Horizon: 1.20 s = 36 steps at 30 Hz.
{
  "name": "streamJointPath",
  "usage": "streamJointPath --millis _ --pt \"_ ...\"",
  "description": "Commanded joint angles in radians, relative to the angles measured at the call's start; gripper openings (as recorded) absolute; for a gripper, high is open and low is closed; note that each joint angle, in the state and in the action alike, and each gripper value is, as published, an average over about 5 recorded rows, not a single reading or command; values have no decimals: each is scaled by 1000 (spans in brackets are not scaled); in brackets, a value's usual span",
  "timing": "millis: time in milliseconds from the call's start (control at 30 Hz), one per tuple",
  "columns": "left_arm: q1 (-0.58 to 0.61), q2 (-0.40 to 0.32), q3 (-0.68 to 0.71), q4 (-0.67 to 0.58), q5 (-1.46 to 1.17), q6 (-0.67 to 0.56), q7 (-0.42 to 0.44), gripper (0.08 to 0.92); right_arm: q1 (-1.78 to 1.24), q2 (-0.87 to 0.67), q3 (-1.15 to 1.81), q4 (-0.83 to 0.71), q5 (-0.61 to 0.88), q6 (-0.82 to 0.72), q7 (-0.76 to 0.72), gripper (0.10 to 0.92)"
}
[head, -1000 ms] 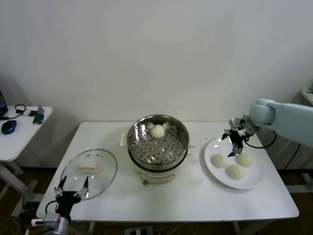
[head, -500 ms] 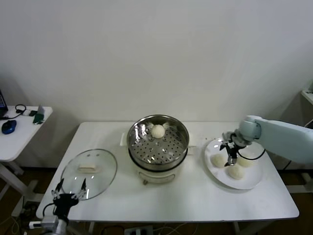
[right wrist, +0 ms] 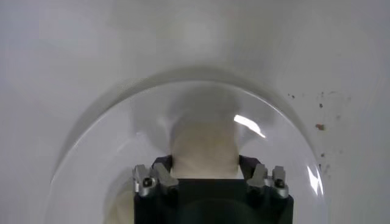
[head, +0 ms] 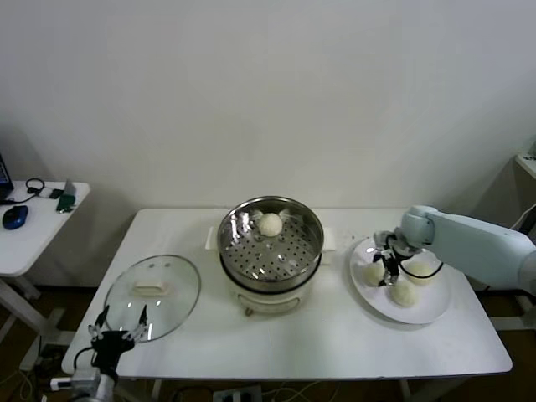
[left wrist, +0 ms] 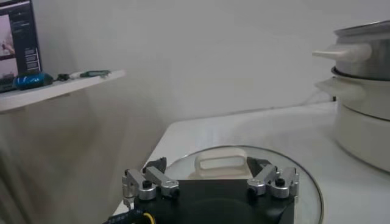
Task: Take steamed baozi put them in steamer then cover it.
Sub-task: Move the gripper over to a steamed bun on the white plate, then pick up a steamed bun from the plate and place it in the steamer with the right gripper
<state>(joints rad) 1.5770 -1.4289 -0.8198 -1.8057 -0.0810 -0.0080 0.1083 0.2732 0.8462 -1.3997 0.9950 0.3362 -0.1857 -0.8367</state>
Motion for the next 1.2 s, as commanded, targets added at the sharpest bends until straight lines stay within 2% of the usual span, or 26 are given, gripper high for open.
streamJointPath --millis 33,167,333,633,767,933,1200 --pt "1 1 1 -1 1 0 0 823 4 6 12 -6 19 2 -9 699" --pt "4 3 1 -6 0 -1 0 823 144 -17 -63 59 78 8 -33 696" --pt "4 6 2 -10 0 1 0 823 493 -14 -255 171 232 19 -83 693" --pt "4 9 8 -25 -1 2 0 823 886 109 -333 321 474 -5 -145 696" --pt "3 9 11 -28 -1 2 0 823 879 178 -259 408 543 -61 -94 696" --pt "-3 8 14 -31 -4 3 -1 823 732 290 -165 471 566 -140 2 696" --pt "-8 9 10 -36 -3 5 -1 823 519 483 -157 369 503 -180 78 696"
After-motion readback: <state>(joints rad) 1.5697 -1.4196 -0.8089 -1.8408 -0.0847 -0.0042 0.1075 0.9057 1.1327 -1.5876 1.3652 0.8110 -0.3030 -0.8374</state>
